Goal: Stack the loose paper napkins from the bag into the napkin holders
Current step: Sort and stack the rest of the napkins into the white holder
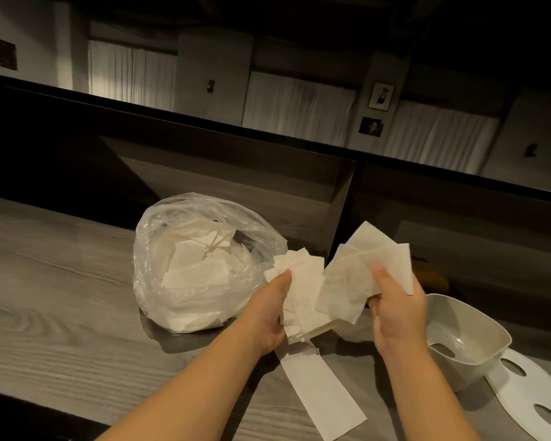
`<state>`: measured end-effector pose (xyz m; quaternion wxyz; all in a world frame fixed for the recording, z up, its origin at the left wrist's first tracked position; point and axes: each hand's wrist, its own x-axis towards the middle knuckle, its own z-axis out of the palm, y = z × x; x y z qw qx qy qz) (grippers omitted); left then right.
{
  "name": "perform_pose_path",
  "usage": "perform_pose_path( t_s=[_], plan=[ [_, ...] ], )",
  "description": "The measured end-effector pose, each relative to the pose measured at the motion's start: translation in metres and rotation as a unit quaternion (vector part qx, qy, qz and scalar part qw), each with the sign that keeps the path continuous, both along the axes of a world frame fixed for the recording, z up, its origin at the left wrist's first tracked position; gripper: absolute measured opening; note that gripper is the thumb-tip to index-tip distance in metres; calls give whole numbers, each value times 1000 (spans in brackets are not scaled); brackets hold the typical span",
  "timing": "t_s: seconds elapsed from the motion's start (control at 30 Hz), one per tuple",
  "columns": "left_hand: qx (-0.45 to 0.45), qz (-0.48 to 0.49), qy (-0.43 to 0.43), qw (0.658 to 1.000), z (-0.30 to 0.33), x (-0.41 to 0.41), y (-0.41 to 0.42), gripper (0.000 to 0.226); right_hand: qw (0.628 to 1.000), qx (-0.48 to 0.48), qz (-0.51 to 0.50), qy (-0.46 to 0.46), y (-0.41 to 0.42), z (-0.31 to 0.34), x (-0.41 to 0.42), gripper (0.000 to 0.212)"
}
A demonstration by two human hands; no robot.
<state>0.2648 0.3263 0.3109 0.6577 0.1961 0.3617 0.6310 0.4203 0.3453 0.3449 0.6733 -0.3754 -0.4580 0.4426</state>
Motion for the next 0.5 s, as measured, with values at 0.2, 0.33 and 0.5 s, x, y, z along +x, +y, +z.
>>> perform_pose_path(
  t_s=[0.2,0.33,0.5],
  plan=[
    [-26,-27,69,997,0,-1,-3,24,995,-60,63,-41,0,4,-2,24],
    [-5,-105,71,992,-2,1,-1,41,985,-68,23,-159,5,-7,-17,28],
    [48,-175,139,974,-6,-4,-3,33,981,-109,12,-160,9,-10,-17,25]
  ],
)
